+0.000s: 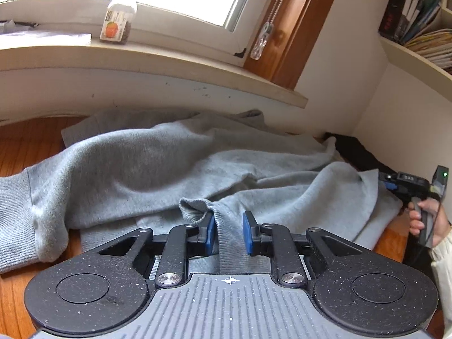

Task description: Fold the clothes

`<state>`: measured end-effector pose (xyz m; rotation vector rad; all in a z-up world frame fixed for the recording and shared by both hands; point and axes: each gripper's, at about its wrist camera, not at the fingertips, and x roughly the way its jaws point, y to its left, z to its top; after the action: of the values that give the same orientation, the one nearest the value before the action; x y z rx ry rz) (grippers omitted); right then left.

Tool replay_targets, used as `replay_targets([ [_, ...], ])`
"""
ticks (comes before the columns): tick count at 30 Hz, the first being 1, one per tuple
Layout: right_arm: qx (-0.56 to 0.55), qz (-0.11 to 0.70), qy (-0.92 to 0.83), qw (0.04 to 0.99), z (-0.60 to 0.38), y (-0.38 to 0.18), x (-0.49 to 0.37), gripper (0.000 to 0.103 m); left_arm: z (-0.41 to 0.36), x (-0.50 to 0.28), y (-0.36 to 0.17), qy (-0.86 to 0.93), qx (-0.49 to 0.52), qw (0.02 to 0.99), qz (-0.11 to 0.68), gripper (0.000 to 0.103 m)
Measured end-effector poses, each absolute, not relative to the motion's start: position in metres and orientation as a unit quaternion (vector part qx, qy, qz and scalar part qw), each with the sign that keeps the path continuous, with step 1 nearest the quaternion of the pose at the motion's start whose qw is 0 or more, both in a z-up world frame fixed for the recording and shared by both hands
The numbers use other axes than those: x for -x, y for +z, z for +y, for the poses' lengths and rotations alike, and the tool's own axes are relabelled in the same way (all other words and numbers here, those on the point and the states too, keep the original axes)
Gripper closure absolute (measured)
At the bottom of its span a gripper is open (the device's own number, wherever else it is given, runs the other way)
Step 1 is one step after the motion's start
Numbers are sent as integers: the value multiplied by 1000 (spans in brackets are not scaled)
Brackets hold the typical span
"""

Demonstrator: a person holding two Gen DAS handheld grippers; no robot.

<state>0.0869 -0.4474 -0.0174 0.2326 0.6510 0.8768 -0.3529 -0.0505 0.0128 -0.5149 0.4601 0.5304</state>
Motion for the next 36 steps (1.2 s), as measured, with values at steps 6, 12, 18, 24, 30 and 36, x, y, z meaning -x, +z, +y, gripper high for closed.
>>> replay_targets([
  [6,-73,293,396,867,-430,0,-67,54,-49,351,9,266,242,906,224,82],
  [12,-79,261,366,890,-447,17,-55,54,-51,352,11,272,233,908,216,93],
  [18,-101,327,419,841,-439,0,-60,54,-48,348,11,268,239,907,220,93],
  [24,-126,350,417,829,-409,-11,-83,54,-47,347,10,269,236,908,219,94],
  [30,-132,321,412,842,-416,-12,-80,100,-61,370,28,284,227,918,160,99],
  [36,-135,309,442,832,-463,-18,-41,100,-73,415,46,295,238,918,120,99],
])
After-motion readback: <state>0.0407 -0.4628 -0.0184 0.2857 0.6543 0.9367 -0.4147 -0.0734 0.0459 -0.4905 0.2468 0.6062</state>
